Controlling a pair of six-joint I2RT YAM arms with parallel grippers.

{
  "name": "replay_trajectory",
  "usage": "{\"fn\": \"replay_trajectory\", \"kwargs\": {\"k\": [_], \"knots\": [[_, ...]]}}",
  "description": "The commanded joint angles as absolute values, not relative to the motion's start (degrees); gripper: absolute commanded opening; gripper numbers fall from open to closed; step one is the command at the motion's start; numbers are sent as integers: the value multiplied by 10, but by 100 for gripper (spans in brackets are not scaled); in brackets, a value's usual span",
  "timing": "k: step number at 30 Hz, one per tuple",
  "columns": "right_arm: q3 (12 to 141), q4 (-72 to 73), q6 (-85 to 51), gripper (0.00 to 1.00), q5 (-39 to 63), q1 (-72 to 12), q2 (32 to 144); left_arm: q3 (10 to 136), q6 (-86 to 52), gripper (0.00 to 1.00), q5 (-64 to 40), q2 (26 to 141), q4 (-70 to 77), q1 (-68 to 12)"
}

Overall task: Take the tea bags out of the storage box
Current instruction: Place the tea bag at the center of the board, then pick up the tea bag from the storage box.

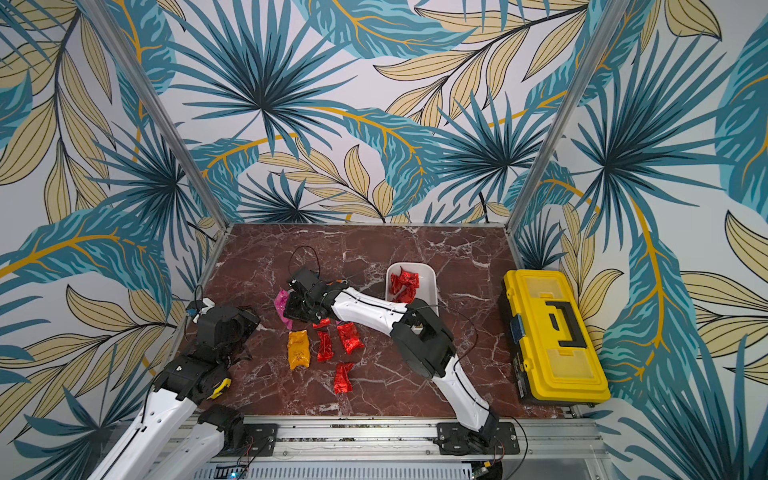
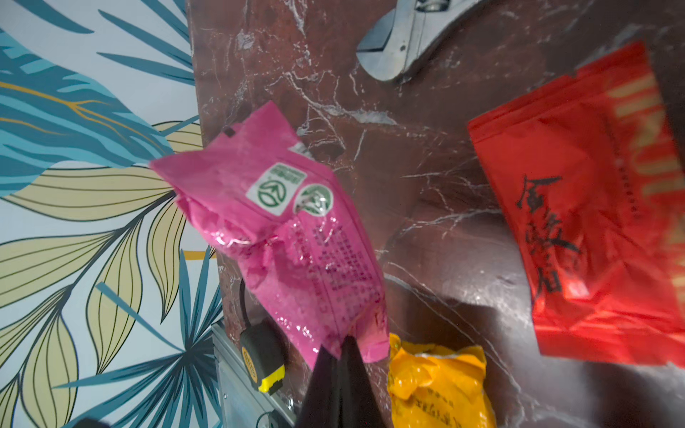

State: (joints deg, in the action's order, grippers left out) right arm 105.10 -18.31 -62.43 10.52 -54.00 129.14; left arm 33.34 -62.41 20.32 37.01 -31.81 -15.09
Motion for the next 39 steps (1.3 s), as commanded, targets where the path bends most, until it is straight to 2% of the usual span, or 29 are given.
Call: {"fn": "replay_trajectory", "kwargs": {"k": [1,11,15,24,30,39], "knots": [[1069,-171,-643,0,92,-541,1314,316,-613,51,192,369,-324,-145],[1070,-196,-599,34,63,-539,1286,320,-533,51,86,399,-219,-146],[1027,-206,-561,36,40,-532,1220,323,-515,51,38,413,-179,-146],[820,-268,-443,37,-59,-465,1006,382,-494,52,-97,512,-111,-155],[722,-340,-393,37,-102,-361,904,486,-456,59,-51,643,-127,-280],[597,-367,-356,40,-97,-202,786,694,-442,60,-11,901,-170,-439]]}}
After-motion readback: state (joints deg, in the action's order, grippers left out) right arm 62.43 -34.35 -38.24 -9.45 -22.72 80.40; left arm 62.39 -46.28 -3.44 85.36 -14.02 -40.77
